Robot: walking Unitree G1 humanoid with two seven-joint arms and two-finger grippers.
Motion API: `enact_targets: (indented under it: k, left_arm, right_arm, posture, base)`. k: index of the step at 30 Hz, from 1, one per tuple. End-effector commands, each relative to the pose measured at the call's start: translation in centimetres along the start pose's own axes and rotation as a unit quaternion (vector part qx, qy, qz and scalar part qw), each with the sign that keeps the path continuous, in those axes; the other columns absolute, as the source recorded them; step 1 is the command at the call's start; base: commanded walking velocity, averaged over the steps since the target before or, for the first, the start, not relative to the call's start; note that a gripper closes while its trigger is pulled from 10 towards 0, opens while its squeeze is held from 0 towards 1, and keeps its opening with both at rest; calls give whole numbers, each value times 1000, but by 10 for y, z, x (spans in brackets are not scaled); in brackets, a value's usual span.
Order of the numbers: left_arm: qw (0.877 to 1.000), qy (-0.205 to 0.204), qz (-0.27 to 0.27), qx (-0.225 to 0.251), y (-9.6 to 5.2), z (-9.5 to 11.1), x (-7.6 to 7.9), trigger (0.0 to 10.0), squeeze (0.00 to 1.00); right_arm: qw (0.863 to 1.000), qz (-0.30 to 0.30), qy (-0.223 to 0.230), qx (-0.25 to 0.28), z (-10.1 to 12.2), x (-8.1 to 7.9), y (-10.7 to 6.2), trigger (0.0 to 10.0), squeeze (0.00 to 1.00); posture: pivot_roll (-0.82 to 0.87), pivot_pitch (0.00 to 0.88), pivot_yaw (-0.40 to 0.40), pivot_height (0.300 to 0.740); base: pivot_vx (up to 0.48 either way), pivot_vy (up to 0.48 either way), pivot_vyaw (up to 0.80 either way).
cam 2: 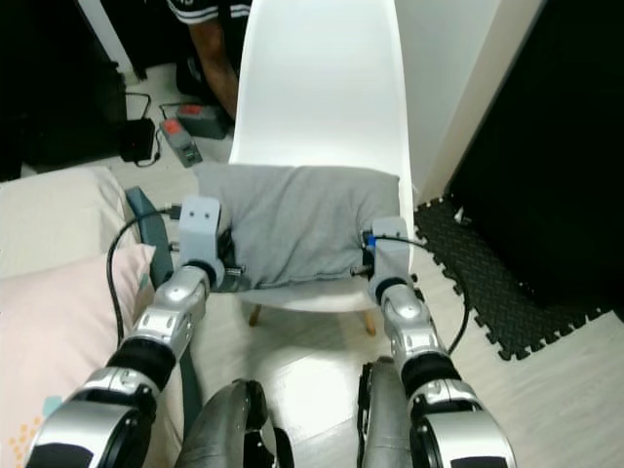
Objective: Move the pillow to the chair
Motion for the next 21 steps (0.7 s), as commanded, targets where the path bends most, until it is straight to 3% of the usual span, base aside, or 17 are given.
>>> enact_targets:
  k: [1, 6, 21]
  left_arm:
    - [1000, 5, -3, 9, 1, 3, 0, 10000, 0]
    - [1000, 11, -6, 15, 6, 11, 1, 10000, 0]
    - [1000, 20, -4, 14, 15, 23, 0, 10000, 0]
  right_arm:
    - [1000, 15, 5, 16, 7, -7, 2, 10000, 0]
    - [1000, 13, 3, 20, 14, -5, 6, 10000, 0]
    - [999, 8, 8, 31, 30, -2, 13, 10000, 0]
  posture:
    - [-15, 361, 61, 611]
    - [-12, 357, 66, 591]
    - [-15, 359, 62, 591]
  base:
    - [0, 0, 0]
    - [0, 0, 0]
    - [0, 0, 0]
Point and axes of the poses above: a point about 5 cm out from each wrist's last joint towards the gripper, its own y axis pointing out of the wrist towards the gripper, its own z axis along the axis of the wrist's last joint, x = y × z, the point moved 5 cm from there along y, pointing out of the wrist towards the gripper, and after that the axes turned 1 degree about y, right-handed, at the moved point
